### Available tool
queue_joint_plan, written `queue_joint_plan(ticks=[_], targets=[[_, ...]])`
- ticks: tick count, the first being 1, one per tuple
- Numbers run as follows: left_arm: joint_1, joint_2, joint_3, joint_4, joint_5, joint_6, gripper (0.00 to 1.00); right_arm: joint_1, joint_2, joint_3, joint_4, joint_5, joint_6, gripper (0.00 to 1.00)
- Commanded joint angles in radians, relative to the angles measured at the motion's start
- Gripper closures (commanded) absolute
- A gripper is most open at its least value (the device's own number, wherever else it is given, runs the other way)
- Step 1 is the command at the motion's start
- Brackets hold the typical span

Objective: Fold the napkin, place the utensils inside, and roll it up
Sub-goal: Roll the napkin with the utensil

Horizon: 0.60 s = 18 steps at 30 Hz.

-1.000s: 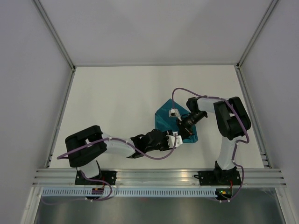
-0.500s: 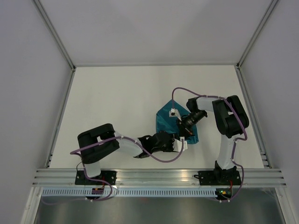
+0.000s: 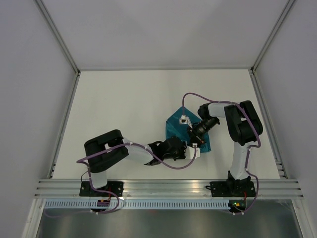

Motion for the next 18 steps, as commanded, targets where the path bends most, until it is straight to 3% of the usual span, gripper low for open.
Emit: queue_joint_plan(ticks=[1,6,13,18], targets=[[0.016,0.043,0.03,-0.095,0.112,-0.093,0.92,-0.001,0.041,-0.023,0.126,0.151,-0.05,0.84],[0.048,0.072,0.089,-0.231,0.215,-0.158,0.98,-0.007,-0.007,-0.05,0.166,0.149,-0.019,0.8],[0.114,0.107,0.189,-0.379,0.374,-0.232,0.98,-0.048,-0.176,-0.104,0.32,0.153,0.112,0.51],[0.171,0.135,0.226,-0.447,0.508,-0.289,0.98,-0.096,-0.306,-0.11,0.42,0.134,0.209,0.44]])
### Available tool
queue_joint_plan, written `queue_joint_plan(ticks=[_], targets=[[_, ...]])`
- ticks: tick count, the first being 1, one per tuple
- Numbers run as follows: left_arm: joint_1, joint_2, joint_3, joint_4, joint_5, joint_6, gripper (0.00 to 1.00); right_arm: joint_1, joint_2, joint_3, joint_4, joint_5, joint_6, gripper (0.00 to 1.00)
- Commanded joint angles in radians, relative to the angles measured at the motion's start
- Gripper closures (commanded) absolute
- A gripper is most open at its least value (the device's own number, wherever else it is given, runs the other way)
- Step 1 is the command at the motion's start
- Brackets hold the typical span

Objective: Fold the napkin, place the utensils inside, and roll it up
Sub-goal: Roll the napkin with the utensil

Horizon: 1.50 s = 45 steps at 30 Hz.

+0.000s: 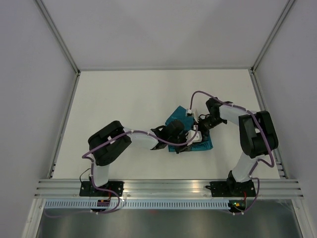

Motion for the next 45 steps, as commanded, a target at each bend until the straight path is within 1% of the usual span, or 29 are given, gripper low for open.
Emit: queue_joint_plan(ticks=[1,5,8,12,14,15,18,19,20,22,23,24,25,28,29,31,32,38,41,45], targets=[[0.03,0.062,0.01,-0.162,0.165,-0.097,0.98,-0.042,-0.087,0.003,0.202,0.051,0.089,0.44],[0.073,0.076,0.01,-0.156,0.239,-0.146,0.98,-0.109,-0.141,-0.007,0.268,0.049,0.148,0.44],[0.099,0.103,0.023,-0.161,0.305,-0.195,0.98,-0.164,-0.19,-0.02,0.285,0.029,0.146,0.44],[0.136,0.16,0.063,-0.204,0.376,-0.239,0.98,-0.189,-0.309,-0.092,0.265,0.028,0.058,0.44],[0.153,0.177,0.089,-0.239,0.419,-0.259,0.98,-0.188,-0.357,-0.147,0.267,0.026,0.035,0.43],[0.158,0.188,0.095,-0.244,0.428,-0.265,0.98,-0.188,-0.401,-0.163,0.265,0.023,0.006,0.43],[0.178,0.22,0.118,-0.256,0.48,-0.289,0.98,-0.182,-0.475,-0.22,0.25,0.023,-0.045,0.42],[0.182,0.238,0.132,-0.258,0.5,-0.289,0.98,-0.177,-0.489,-0.231,0.242,0.028,-0.085,0.41],[0.191,0.248,0.141,-0.271,0.509,-0.325,0.98,-0.159,-0.503,-0.255,0.235,0.037,-0.099,0.41],[0.198,0.277,0.171,-0.287,0.538,-0.344,0.98,-0.13,-0.547,-0.283,0.239,0.072,-0.126,0.41],[0.201,0.283,0.178,-0.299,0.543,-0.348,0.98,-0.094,-0.564,-0.319,0.251,0.089,-0.127,0.4],[0.204,0.289,0.19,-0.3,0.552,-0.353,0.98,-0.073,-0.6,-0.341,0.273,0.135,-0.122,0.39],[0.205,0.295,0.195,-0.305,0.558,-0.362,0.98,-0.026,-0.621,-0.364,0.311,0.159,-0.114,0.39],[0.214,0.315,0.21,-0.307,0.584,-0.396,0.98,0.044,-0.694,-0.445,0.388,0.225,-0.093,0.37],[0.219,0.329,0.213,-0.305,0.593,-0.404,0.98,0.085,-0.719,-0.476,0.403,0.239,-0.084,0.37],[0.222,0.337,0.222,-0.305,0.609,-0.419,0.98,0.117,-0.731,-0.497,0.435,0.282,-0.079,0.36],[0.222,0.338,0.224,-0.304,0.615,-0.42,0.98,0.152,-0.736,-0.514,0.445,0.296,-0.076,0.36],[0.228,0.352,0.234,-0.305,0.627,-0.442,0.98,0.24,-0.743,-0.559,0.482,0.359,-0.078,0.36],[0.23,0.357,0.238,-0.305,0.629,-0.445,0.98,0.288,-0.737,-0.577,0.495,0.393,-0.075,0.37],[0.23,0.357,0.244,-0.304,0.635,-0.447,0.98,0.341,-0.719,-0.603,0.54,0.446,-0.062,0.41]])
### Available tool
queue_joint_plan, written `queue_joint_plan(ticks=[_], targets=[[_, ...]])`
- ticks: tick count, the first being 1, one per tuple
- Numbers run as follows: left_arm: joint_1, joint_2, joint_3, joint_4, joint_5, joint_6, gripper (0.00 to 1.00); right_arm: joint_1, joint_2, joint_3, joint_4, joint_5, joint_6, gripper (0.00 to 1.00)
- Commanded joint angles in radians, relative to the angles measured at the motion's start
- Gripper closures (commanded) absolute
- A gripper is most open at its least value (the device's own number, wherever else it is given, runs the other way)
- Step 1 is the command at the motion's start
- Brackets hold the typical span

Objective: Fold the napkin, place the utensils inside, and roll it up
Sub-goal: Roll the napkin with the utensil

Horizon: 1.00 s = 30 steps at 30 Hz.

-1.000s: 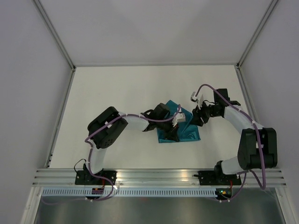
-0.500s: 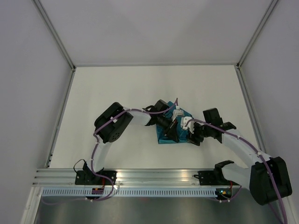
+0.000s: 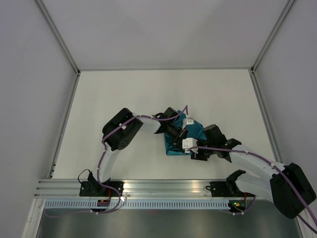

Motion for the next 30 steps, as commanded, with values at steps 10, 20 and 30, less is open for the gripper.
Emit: queue_joint_plan(ticks=[10,20,30], targets=[[0.0,0.042,-0.019,-0.096,-0.074,0.019,0.96,0.064,0.092,-0.016,0.115,0.101,0.017,0.63],[0.03,-0.057,-0.008,-0.091,-0.101,0.015,0.67,0.062,0.185,0.06,-0.004,0.072,-0.012,0.88],[0.09,-0.223,-0.057,-0.005,-0.243,-0.048,0.63,0.043,0.32,0.176,-0.165,-0.043,-0.023,0.92]])
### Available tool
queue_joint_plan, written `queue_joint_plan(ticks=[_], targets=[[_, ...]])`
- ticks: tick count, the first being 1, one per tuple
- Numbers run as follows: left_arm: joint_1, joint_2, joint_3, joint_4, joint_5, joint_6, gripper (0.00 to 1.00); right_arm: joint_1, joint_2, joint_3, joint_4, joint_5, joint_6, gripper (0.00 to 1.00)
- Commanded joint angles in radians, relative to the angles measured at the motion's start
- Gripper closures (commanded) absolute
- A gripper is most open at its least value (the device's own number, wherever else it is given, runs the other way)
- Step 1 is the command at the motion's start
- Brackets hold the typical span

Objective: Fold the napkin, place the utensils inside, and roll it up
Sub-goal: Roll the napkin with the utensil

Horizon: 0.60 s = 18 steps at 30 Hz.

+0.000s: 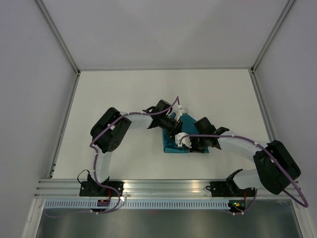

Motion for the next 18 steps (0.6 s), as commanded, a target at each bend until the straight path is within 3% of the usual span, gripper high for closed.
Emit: queue_joint_plan(ticks=[1,6,11,18], targets=[[0.041,-0.119,-0.043,0.089,-0.123,-0.06,0.63,-0.028,0.069,0.051,-0.142,-0.07,-0.02,0.93],[0.106,-0.275,-0.179,0.259,-0.296,-0.134,0.64,-0.089,0.175,0.131,-0.239,-0.139,-0.06,0.94],[0.106,-0.412,-0.314,0.382,-0.48,-0.136,0.64,-0.165,0.317,0.24,-0.34,-0.223,-0.103,0.94],[0.067,-0.566,-0.506,0.57,-0.628,-0.072,0.62,-0.231,0.512,0.41,-0.492,-0.278,-0.153,0.96]])
